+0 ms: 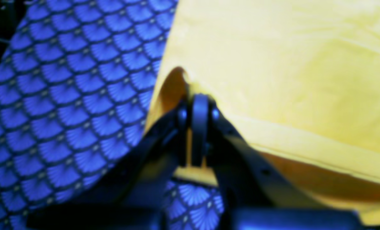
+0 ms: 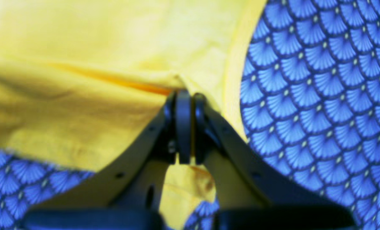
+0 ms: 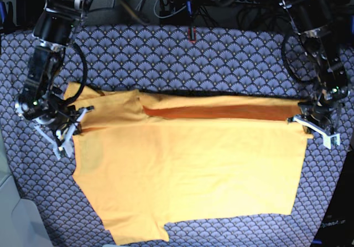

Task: Fold the T-shirt properly
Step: 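Lower both grippers, laying the shoulder edge back onto the shirt, then hold both grippers at the shoulder corners, adjusting the grip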

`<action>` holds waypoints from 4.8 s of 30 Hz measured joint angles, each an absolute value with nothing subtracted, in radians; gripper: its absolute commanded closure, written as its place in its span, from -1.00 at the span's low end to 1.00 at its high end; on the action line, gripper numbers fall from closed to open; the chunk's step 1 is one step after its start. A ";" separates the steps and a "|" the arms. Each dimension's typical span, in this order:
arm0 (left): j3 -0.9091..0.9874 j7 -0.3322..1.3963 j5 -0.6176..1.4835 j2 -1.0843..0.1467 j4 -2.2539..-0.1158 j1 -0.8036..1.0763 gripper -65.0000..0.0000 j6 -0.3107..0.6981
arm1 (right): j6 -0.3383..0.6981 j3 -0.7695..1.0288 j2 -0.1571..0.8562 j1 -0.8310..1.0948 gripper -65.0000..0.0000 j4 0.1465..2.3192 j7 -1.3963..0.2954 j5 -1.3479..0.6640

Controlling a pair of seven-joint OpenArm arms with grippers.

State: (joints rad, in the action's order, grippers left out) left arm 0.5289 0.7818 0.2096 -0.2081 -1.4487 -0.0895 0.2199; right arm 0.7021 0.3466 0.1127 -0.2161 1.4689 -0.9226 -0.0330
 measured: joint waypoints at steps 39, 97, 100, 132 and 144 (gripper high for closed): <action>0.450 0.736 0.086 -0.221 -1.370 -0.211 1.00 0.217 | 0.702 0.272 0.097 -0.392 1.00 1.243 -0.834 0.123; 0.620 0.698 0.097 -0.186 -1.494 0.035 -0.02 0.225 | 0.702 0.431 0.146 -0.128 -0.04 1.352 -0.769 0.105; 0.620 0.699 0.093 -0.186 -1.492 0.035 -0.02 0.224 | 0.702 0.431 0.146 -0.129 -0.04 1.352 -0.770 0.105; 0.673 0.670 0.094 -0.191 -1.307 -0.032 -0.02 0.214 | 0.701 0.429 0.121 -0.132 1.00 1.355 -0.765 0.112; 0.672 0.662 0.094 -0.185 -1.211 -0.098 -0.02 0.221 | 0.699 0.429 0.121 -0.120 1.00 1.357 -0.755 0.108</action>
State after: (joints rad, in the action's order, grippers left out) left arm 0.6720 0.6621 0.0940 -0.1848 -1.2106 -0.0982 0.2207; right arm 0.6987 0.4290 0.1211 -0.1204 1.3575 -0.7551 0.1081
